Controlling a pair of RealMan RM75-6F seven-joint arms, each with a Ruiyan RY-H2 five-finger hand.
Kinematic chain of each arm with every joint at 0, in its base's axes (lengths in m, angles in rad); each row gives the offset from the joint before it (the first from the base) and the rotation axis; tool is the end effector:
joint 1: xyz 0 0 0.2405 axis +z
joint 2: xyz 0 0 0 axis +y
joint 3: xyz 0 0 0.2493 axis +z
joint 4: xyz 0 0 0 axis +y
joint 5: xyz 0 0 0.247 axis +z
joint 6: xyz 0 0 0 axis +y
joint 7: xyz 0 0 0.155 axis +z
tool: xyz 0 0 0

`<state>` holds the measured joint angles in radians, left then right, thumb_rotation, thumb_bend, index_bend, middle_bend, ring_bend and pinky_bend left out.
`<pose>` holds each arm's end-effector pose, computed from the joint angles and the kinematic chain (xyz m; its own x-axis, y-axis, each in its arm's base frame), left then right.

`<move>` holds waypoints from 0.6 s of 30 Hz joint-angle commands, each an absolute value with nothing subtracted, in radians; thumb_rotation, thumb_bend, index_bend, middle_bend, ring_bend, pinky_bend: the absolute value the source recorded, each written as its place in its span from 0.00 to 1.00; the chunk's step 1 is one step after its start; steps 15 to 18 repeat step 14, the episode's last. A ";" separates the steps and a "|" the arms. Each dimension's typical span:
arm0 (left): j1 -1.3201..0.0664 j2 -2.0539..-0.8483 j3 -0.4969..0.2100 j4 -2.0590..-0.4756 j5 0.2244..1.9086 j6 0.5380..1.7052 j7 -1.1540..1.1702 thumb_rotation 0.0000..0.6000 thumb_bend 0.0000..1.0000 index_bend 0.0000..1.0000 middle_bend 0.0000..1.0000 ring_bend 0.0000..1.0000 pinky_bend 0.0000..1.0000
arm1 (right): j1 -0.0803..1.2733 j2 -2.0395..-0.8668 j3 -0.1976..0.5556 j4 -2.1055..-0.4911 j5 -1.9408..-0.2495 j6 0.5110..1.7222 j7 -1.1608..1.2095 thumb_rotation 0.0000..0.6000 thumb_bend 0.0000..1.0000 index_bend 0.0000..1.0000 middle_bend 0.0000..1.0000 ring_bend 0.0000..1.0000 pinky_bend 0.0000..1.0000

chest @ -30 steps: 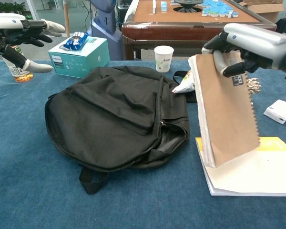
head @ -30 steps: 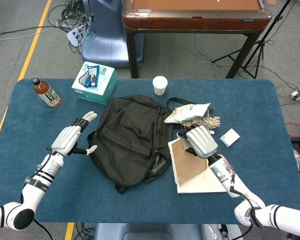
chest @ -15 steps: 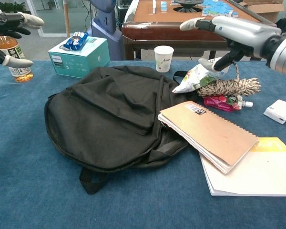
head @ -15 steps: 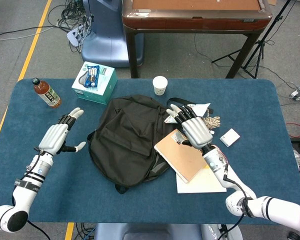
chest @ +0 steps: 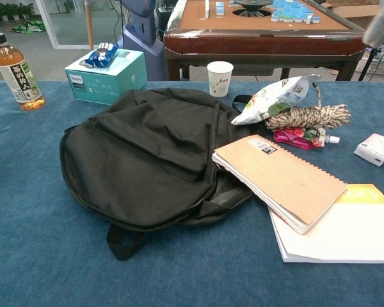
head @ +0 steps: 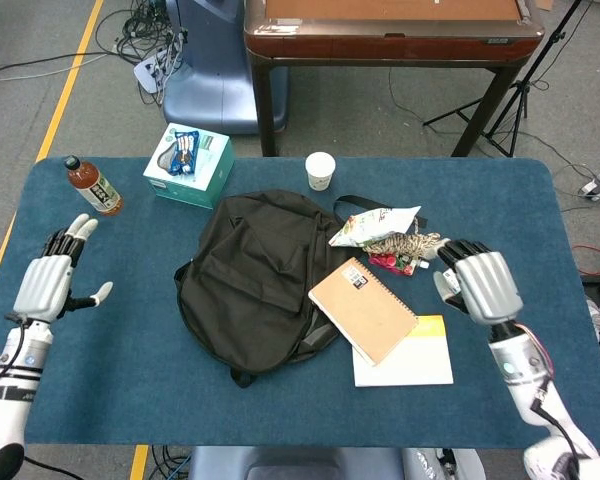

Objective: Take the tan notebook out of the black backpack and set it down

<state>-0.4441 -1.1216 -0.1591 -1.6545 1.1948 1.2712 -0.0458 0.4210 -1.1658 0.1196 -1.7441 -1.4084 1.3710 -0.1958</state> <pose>-0.2545 0.3237 0.1178 0.2375 0.0038 0.9714 0.9692 -0.0675 -0.2367 -0.2076 -0.2924 0.0923 0.3943 0.0608 0.9170 -0.8805 -0.2606 0.3960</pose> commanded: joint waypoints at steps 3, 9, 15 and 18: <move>-0.364 -1.135 -0.125 -1.639 1.242 1.365 -0.054 1.00 0.23 0.07 0.00 0.00 0.02 | 0.301 -1.105 0.040 -1.797 -1.434 1.462 -0.216 1.00 0.49 0.43 0.40 0.37 0.47; -0.298 -1.145 -0.088 -1.662 1.285 1.436 -0.008 1.00 0.23 0.09 0.00 0.00 0.02 | 0.212 -1.095 -0.009 -1.806 -1.438 1.511 -0.217 1.00 0.49 0.43 0.40 0.37 0.46; -0.249 -1.155 -0.059 -1.699 1.314 1.480 0.034 1.00 0.23 0.10 0.00 0.00 0.02 | 0.160 -1.111 -0.029 -1.792 -1.430 1.526 -0.185 1.00 0.49 0.43 0.40 0.37 0.47; -0.249 -1.155 -0.059 -1.699 1.314 1.480 0.034 1.00 0.23 0.10 0.00 0.00 0.02 | 0.160 -1.111 -0.029 -1.792 -1.430 1.526 -0.185 1.00 0.49 0.43 0.40 0.37 0.47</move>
